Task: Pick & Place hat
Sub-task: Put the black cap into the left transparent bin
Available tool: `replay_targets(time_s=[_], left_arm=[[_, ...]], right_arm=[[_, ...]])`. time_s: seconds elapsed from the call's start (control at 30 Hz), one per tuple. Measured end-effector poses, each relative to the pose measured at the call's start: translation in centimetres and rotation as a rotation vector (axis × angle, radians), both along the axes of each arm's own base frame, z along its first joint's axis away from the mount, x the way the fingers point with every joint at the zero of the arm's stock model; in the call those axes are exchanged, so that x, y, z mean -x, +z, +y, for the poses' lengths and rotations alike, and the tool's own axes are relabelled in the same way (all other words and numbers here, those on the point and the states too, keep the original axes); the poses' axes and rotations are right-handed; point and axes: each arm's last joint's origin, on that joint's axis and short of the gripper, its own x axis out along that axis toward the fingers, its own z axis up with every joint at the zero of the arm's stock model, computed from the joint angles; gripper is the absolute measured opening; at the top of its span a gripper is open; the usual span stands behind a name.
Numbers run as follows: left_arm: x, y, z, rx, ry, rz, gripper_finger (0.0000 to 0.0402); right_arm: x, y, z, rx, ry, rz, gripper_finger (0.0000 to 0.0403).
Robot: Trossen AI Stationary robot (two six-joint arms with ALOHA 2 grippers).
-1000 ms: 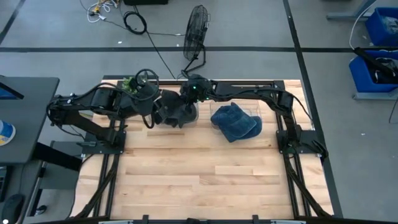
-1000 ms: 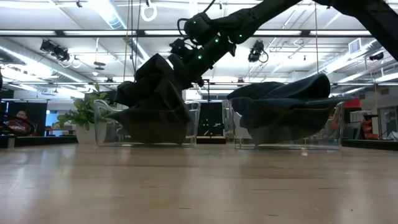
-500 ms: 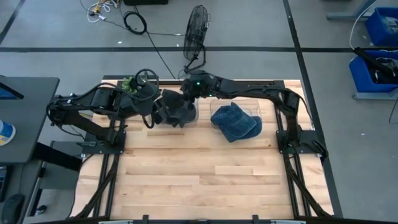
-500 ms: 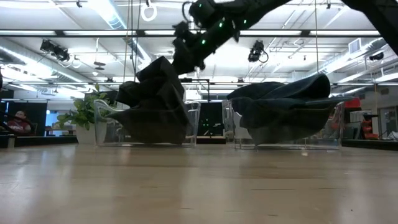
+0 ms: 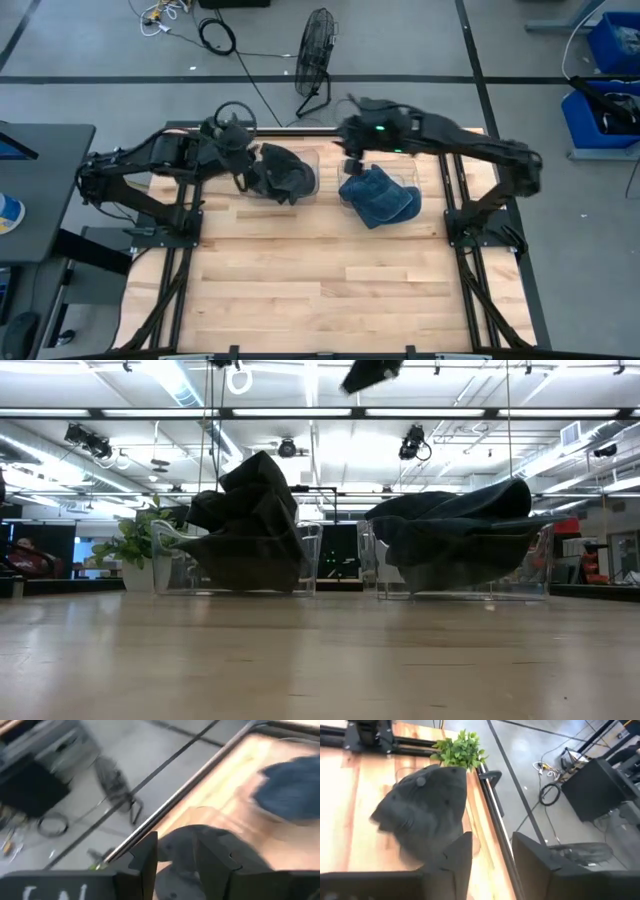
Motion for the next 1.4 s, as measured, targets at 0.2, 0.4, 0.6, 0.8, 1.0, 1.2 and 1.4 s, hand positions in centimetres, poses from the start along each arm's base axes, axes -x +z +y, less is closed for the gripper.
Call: replay_targets(time_s=[0.2,0.4,0.6,0.8,1.0,1.2,1.4], left_arm=[[-1.3,-3.9,3.8,0.107,0.116,0.093,0.0105],[-3.9,-7.5,6.0,0.195,-0.029,0.018,0.0075],[-5.2,-11.9,6.9,0.297,-0.088,0.024,0.0008],[-4.0,-17.7,7.8,0.428,0.059,0.155,0.0003],[-2.8,-21.6,8.1,0.523,0.137,0.218,0.0003],[-2.3,-22.5,8.2,0.545,0.162,0.235,0.0003],[-2.7,-21.9,8.3,0.524,0.113,0.249,0.0003]], right_arm=[[5.0,2.4,2.2,-0.04,-0.001,0.02,0.0053],[6.7,2.1,2.7,-0.094,-0.029,0.075,0.0019],[6.5,-0.7,2.6,-0.123,-0.045,0.183,0.0005],[6.1,-3.0,2.8,-0.153,-0.061,0.241,0.0007],[6.0,-3.3,2.8,-0.149,-0.056,0.246,0.0003],[5.7,-3.0,2.7,-0.143,-0.053,0.205,0.0004],[5.6,-3.0,2.7,-0.142,-0.052,0.199,0.0004]])
